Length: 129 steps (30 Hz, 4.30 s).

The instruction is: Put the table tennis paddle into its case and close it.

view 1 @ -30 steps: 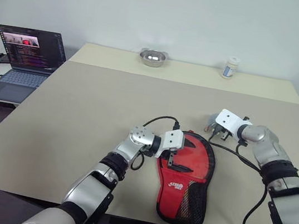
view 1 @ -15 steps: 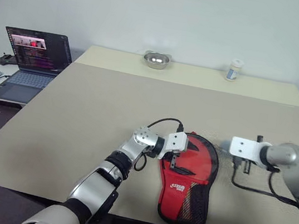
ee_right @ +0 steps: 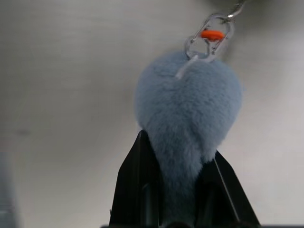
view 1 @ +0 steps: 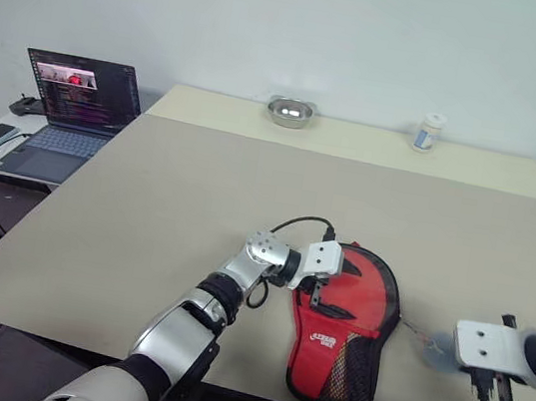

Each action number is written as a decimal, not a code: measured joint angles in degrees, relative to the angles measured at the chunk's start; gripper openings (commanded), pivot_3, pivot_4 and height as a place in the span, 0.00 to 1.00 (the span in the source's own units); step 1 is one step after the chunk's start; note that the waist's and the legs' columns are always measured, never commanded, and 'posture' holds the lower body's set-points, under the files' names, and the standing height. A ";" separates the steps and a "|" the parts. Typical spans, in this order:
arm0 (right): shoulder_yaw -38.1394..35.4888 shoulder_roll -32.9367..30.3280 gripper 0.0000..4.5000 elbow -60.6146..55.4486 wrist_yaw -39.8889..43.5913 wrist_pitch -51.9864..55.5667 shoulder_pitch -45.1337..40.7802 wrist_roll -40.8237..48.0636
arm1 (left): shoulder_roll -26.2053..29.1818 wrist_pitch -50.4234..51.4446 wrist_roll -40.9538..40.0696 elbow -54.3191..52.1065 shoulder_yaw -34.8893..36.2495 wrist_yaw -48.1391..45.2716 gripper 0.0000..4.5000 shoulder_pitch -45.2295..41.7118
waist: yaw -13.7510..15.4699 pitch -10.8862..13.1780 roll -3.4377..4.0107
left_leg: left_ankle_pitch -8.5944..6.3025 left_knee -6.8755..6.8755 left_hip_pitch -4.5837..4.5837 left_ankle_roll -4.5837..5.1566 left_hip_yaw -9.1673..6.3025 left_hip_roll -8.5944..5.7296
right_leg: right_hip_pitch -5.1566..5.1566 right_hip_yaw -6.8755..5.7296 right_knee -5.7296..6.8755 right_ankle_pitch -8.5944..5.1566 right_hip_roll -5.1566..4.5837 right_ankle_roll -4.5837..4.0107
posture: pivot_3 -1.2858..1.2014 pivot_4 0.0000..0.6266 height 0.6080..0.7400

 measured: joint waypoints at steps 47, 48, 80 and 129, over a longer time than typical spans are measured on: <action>-20.90 6.43 0.99 -9.35 0.76 32.66 -11.12 22.39 | 0.68 1.36 0.32 -2.69 1.03 0.14 1.00 0.69 | -0.85 -0.04 -0.37 | -0.08 0.01 0.00 0.16 -0.78 -0.54 | 0.45 -0.74 -0.08 -0.16 -0.64 0.25 | 0.52 0.24 1.00; -20.50 7.99 0.99 -7.78 -1.70 34.41 -15.29 23.76 | 1.36 2.36 -0.25 -3.78 1.12 -1.04 1.00 0.92 | -1.03 0.00 -0.41 | -0.08 0.00 -0.05 0.16 -0.81 -0.53 | 0.39 -0.76 -0.07 -0.16 -0.64 0.24 | 0.52 0.24 1.00; 8.27 35.15 0.29 27.39 -27.28 28.48 -35.83 23.33 | 33.23 35.36 -22.08 -49.52 7.50 -18.35 1.00 13.92 | -2.44 0.40 0.13 | -0.03 -0.08 -0.24 0.15 -0.55 -0.65 | -0.05 -0.49 0.20 -0.28 -0.76 0.14 | 0.52 0.24 1.00; 21.47 43.46 1.00 46.40 -22.09 16.61 -61.03 8.40 | 25.32 29.33 -18.53 -43.62 2.39 -17.45 1.00 11.23 | -2.72 0.47 0.13 | 0.03 -0.04 -0.30 0.14 0.00 -0.64 | -0.69 0.17 0.86 -0.28 -0.76 0.12 | 0.52 0.24 1.00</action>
